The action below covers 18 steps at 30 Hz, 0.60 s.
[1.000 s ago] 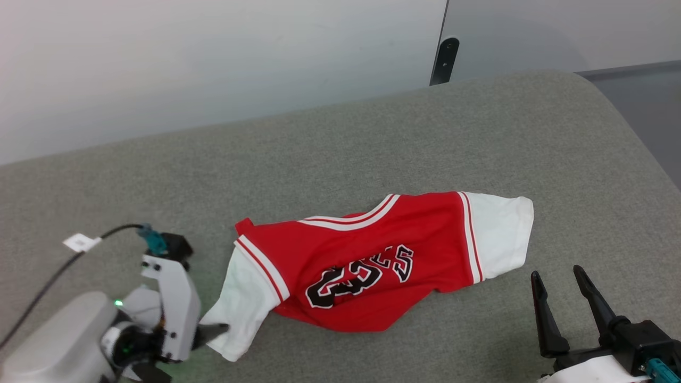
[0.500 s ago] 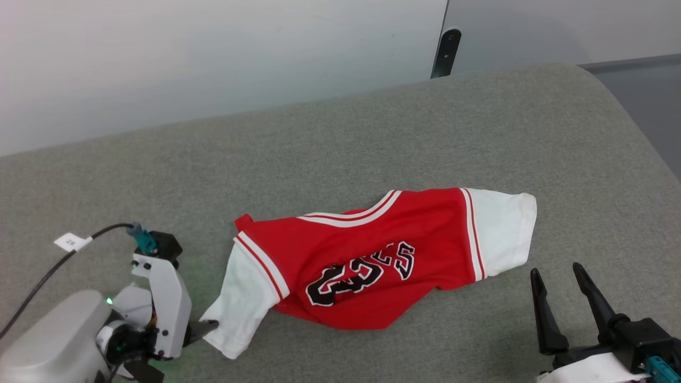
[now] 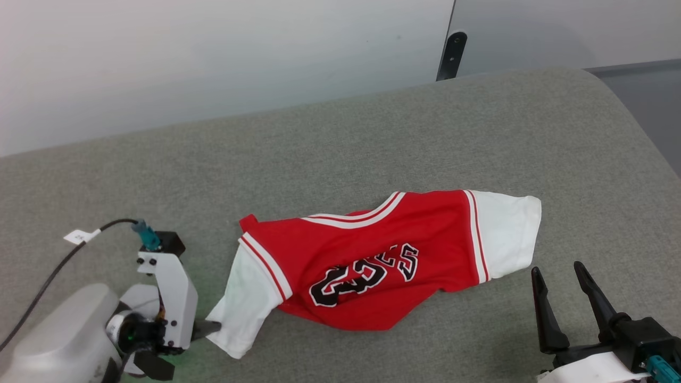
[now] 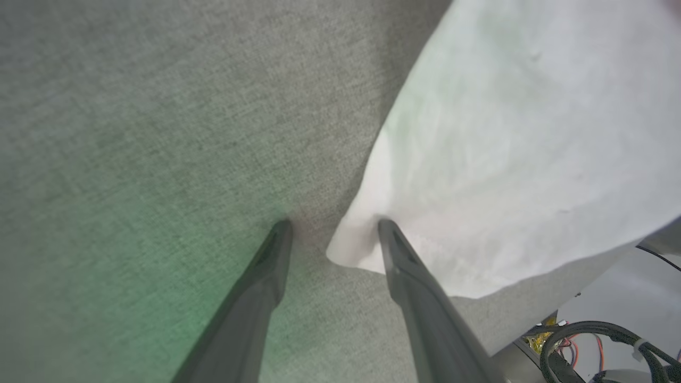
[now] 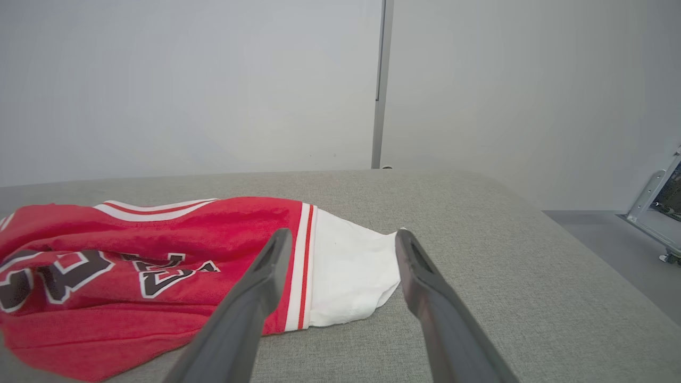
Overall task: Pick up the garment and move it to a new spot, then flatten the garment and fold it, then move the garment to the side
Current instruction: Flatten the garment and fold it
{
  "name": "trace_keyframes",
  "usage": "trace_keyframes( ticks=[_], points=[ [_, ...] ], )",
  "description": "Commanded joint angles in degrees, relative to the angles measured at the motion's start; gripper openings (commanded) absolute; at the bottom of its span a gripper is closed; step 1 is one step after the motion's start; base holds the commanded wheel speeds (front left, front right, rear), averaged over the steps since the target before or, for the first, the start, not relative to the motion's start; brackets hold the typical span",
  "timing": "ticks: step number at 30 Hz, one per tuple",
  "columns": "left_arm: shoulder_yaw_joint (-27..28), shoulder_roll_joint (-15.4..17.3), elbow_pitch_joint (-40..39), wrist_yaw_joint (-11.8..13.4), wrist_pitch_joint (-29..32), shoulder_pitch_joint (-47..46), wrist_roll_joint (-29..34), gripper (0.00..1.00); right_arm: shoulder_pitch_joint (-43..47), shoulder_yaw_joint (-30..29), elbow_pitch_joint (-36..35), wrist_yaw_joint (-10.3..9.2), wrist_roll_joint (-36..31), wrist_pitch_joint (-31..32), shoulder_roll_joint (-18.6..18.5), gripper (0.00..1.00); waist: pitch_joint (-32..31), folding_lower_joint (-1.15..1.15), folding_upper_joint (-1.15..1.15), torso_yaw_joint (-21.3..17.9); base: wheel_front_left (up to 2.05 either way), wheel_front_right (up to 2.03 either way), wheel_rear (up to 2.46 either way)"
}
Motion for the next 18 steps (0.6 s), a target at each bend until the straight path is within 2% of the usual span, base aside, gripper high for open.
trace_keyframes(
  ticks=[1, 2, 7, 9, 13, 14, 15, 16, 18],
  points=[
    [-2.4, -1.9, 1.2, 0.3, 2.2, 4.4, -0.5, 0.83, 0.0, 0.0, 0.0, -0.09, 0.1, -0.1, 0.1, 1.00, -0.1, 0.00, 0.00, 0.1, 0.00, 0.00, 0.00],
    [-2.5, -2.3, 1.2, 0.5, 2.6, 4.8, -0.8, 0.84, 0.1, 0.1, -0.1, -0.09, 0.1, -0.1, 0.1, 1.00, -0.1, 0.00, 0.00, 0.2, 0.00, 0.00, 0.00],
    [-3.1, -2.9, 1.5, 1.3, 3.7, 5.9, -1.2, 0.80, -0.3, 0.3, 0.0, -0.09, 0.0, -0.1, 0.2, 1.00, -0.1, 0.00, 0.00, 0.2, 0.00, 0.00, 0.00],
    [-3.0, -3.1, 1.6, 1.6, 3.9, 6.4, -1.5, 0.56, -0.5, 0.4, 0.1, -0.09, 0.0, -0.1, 0.3, 1.00, -0.2, 0.00, 0.00, 0.2, 0.00, 0.00, 0.00],
    [-2.8, -3.4, 1.5, 1.6, 3.5, 6.7, -1.9, 0.35, -0.8, 0.5, 0.2, -0.09, -0.1, -0.1, 0.3, 1.00, -0.3, 0.00, 0.00, 0.0, 0.00, 0.00, 0.00],
    [-2.7, -3.5, 1.5, 1.5, 3.5, 6.7, -2.0, 0.33, -0.8, 0.4, 0.3, -0.09, -0.1, -0.1, 0.3, 1.00, -0.3, 0.00, 0.00, 0.0, 0.00, 0.00, 0.00],
    [-2.7, -3.5, 1.4, 1.4, 3.4, 6.8, -2.2, 0.05, -0.8, 0.5, 0.3, -0.09, -0.1, -0.1, 0.4, 1.00, -0.4, 0.00, 0.00, -0.1, 0.00, 0.00, 0.00],
    [-2.6, -3.5, 1.3, 1.2, 3.1, 6.7, -2.2, 0.00, -0.9, 0.6, 0.3, -0.09, -0.1, -0.1, 0.3, 1.00, -0.4, 0.00, 0.00, -0.1, 0.00, 0.00, 0.00],
    [-2.2, -3.3, 1.5, 1.1, 2.6, 6.5, -2.4, 0.00, -1.0, 0.6, 0.4, -0.09, 0.0, -0.1, 0.2, 1.00, -0.5, 0.00, 0.00, -0.1, 0.00, 0.00, 0.00]
  ],
)
